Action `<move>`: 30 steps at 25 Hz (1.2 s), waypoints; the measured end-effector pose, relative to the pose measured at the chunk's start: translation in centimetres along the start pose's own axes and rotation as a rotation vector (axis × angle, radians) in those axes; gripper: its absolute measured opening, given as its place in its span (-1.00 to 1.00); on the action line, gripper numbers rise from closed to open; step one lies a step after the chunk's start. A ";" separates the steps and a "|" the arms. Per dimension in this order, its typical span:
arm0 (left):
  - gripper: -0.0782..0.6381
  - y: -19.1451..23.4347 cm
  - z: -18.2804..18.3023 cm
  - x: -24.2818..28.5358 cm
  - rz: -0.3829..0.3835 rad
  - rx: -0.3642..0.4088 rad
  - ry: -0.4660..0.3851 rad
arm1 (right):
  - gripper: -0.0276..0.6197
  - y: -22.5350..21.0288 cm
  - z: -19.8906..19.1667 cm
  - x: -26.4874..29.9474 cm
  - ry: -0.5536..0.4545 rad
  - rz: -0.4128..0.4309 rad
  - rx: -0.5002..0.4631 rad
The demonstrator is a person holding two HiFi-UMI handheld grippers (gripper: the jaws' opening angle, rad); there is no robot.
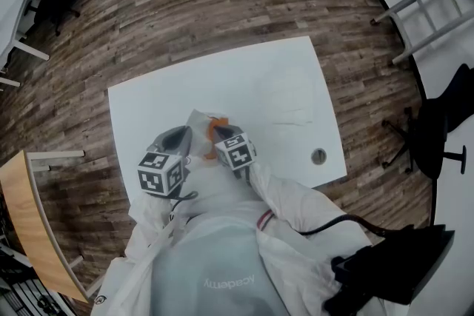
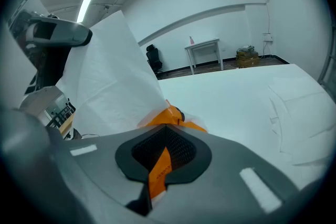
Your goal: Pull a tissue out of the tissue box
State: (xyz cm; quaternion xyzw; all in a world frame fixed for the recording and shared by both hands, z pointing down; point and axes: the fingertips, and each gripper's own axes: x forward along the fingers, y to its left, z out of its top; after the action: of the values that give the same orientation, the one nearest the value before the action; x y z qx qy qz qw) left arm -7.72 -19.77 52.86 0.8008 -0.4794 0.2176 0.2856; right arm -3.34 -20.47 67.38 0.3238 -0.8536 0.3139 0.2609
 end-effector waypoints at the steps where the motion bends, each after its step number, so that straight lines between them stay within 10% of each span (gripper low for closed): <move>1: -0.78 0.0 0.1 -0.2 0.003 0.001 -0.005 | -0.91 -0.1 -0.1 0.0 0.001 -0.003 -0.002; 30: -0.78 0.1 0.6 -4.8 0.157 0.017 -0.094 | -0.91 -0.9 1.0 -4.2 -0.079 0.001 -0.018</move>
State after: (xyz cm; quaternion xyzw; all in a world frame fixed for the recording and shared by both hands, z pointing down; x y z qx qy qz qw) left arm -9.86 -17.10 49.46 0.7723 -0.5519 0.2056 0.2381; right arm -0.20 -20.11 64.33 0.3330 -0.8663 0.2931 0.2297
